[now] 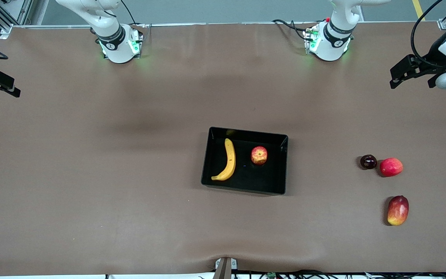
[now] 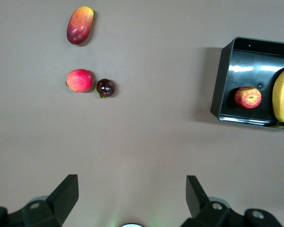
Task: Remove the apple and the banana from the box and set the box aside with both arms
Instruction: 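Reach the left gripper down to the red-yellow apple in the tray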
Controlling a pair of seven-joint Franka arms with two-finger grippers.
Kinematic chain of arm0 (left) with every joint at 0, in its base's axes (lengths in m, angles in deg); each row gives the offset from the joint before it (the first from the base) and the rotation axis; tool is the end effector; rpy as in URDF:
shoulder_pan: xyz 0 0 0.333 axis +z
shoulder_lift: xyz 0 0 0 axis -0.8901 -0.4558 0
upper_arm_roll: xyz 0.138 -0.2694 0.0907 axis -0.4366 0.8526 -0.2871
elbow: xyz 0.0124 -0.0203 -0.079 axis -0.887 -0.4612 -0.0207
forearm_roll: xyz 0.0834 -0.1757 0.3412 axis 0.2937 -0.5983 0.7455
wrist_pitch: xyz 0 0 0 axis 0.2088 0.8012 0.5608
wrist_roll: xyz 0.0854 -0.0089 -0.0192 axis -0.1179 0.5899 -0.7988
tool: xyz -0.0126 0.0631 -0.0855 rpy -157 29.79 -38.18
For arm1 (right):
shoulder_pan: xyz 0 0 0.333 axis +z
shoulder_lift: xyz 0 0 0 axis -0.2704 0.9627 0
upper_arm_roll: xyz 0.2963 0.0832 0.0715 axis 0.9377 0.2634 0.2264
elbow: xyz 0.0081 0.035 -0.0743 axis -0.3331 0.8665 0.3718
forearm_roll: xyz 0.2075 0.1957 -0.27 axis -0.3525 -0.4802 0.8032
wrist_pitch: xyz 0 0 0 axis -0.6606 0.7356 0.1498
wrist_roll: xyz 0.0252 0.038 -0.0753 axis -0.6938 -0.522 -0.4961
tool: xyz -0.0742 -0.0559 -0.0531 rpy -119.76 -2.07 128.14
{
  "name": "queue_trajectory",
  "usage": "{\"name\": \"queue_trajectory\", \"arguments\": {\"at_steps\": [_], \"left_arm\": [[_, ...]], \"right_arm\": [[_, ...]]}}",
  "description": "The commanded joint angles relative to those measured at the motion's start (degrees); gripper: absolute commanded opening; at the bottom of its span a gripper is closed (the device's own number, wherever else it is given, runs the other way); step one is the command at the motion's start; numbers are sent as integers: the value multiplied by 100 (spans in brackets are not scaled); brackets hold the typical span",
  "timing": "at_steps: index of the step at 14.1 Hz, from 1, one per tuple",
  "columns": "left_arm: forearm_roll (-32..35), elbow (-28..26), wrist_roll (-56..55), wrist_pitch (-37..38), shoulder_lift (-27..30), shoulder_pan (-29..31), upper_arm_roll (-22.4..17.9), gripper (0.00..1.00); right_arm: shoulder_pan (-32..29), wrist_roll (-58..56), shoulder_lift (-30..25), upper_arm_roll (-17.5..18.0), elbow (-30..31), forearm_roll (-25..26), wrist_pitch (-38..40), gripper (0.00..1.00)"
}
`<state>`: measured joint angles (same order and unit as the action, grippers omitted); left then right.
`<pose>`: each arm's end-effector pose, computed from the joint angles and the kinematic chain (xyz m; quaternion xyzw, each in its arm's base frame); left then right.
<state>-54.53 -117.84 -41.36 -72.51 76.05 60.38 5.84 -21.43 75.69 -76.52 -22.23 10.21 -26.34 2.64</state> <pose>0.5228 -0.0644 0.6696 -0.9999 0.0009 0.0033 0.0108 0.5398 -0.0475 0.6553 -0.9994 -0.0130 0.0224 0.0224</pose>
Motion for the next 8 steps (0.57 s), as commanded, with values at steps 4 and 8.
{"name": "queue_trajectory", "arguments": {"at_steps": [4, 8], "left_arm": [[8, 141, -58, 167, -62, -30, -3, 100], [-10, 141, -103, 89, -378, -57, 6, 100]], "right_arm": [[38, 79, 13, -12, -48, 97, 59, 100], [38, 79, 13, -12, -56, 97, 51, 100]]}}
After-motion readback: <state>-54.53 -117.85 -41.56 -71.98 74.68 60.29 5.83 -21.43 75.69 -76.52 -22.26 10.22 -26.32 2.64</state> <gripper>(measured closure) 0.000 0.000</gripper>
